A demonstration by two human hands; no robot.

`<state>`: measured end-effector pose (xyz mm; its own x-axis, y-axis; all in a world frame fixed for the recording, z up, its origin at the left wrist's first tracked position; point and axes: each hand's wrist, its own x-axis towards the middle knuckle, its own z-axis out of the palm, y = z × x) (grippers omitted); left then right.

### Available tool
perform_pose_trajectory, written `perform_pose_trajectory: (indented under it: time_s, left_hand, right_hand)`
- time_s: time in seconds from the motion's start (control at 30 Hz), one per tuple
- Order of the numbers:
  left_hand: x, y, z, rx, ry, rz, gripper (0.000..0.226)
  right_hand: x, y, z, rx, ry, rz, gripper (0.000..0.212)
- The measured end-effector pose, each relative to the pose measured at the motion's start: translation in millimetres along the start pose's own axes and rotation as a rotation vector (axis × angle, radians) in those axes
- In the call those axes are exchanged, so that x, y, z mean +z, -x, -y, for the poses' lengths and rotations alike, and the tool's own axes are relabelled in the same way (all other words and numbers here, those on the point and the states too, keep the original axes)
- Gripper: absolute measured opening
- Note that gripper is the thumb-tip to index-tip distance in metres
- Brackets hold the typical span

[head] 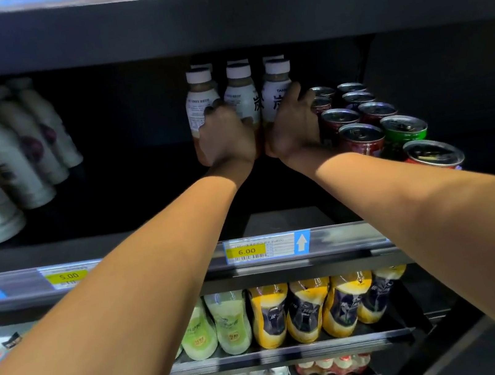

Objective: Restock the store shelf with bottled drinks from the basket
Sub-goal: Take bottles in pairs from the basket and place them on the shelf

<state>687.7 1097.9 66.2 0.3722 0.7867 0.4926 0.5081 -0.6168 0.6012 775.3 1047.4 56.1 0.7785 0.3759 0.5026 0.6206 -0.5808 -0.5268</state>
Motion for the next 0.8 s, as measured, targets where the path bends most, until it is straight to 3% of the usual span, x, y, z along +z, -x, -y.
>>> perform_pose_trajectory:
  time_s: [0.13, 0.3, 0.4, 0.5, 0.6, 0.7, 0.8]
  left_hand:
    - [1, -1, 1, 0.003, 0.008, -0.008, 0.039]
    - [1, -4, 7, -0.113, 0.154, 0.047, 0.035]
    - [-9, -1, 7, -0.086, 0.187, 0.126, 0.029]
    - [-28, 11, -4, 0.077, 0.112, 0.248, 0.035]
    - [-52, 34, -24, 0.202, -0.114, 0.351, 0.038]
    - [-85, 75, -46, 0.48, -0.437, 0.443, 0.04]
    - [-115, 128, -66, 0.732, -0.515, 0.364, 0.03]
  right_hand:
    - [-6, 3, 3, 0.019, -0.028, 0.032, 0.065]
    - [-34, 22, 15, 0.081, -0.165, 0.167, 0.095]
    - [-55, 31, 20, 0.031, -0.176, 0.186, 0.071]
    - [-76, 40, 22, -0.018, -0.061, 0.278, 0.039]
    - [-102, 53, 13, -0.095, 0.168, 0.366, 0.037]
    - [-153, 95, -1, -0.309, 0.39, 0.276, 0.028]
    - [-215, 153, -17, -0.415, 0.517, 0.197, 0.032]
